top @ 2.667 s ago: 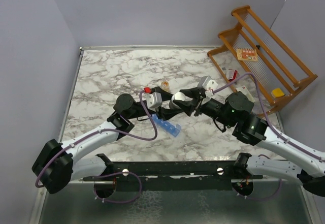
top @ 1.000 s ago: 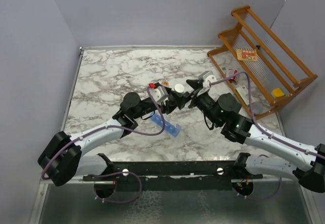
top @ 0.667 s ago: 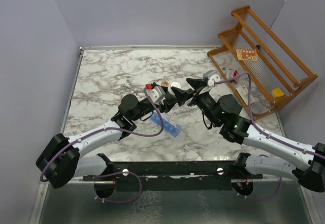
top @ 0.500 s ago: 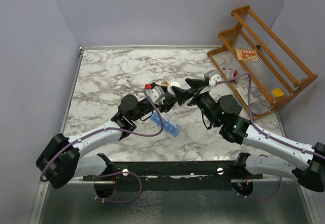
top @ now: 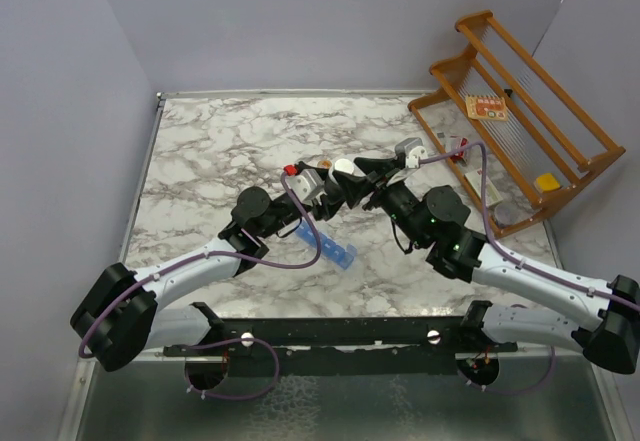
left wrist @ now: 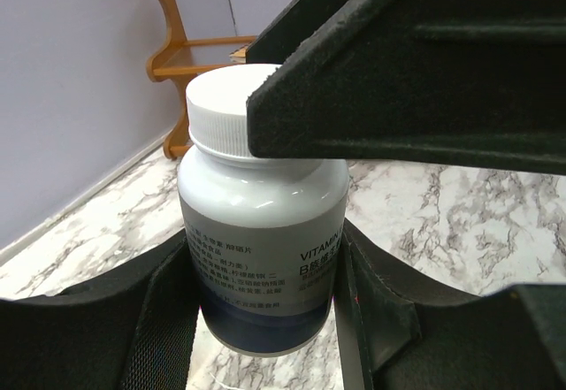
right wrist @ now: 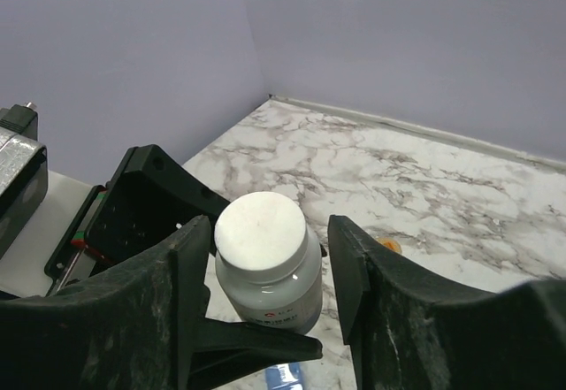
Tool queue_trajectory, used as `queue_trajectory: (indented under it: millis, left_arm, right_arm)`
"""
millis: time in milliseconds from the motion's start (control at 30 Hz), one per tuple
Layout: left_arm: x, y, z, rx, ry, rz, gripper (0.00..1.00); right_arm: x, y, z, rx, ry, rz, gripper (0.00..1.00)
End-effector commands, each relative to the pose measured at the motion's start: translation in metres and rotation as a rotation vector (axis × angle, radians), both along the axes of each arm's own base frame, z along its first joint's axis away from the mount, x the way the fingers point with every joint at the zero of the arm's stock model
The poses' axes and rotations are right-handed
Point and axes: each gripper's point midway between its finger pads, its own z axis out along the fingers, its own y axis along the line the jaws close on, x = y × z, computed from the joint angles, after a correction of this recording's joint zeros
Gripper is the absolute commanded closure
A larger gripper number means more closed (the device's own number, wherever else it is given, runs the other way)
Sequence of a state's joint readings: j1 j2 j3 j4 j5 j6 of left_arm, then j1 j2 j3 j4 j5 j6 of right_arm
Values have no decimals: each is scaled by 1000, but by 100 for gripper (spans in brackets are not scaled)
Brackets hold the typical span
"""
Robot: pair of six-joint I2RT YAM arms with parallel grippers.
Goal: Sort the pills into containers
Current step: Unscrew the lid of the pill bottle.
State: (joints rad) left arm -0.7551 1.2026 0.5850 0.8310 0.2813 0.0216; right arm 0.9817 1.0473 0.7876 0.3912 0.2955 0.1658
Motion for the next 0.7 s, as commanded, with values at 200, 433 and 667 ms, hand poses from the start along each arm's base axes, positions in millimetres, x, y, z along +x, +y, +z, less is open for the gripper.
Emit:
queue_trajectory:
  millis: [200,433,667]
  left_arm:
    - [-4,2,17,-53,-39,2,100]
    - [-5,2,18,-56,-43,-1,100]
    - [-5,1,13,-48,-34,-5,100]
  right_arm:
    - [0,8,14,27,-15,28,49]
    - [2,12,11,20,-11,34,51]
    - [0,12,16,28,-26,45,51]
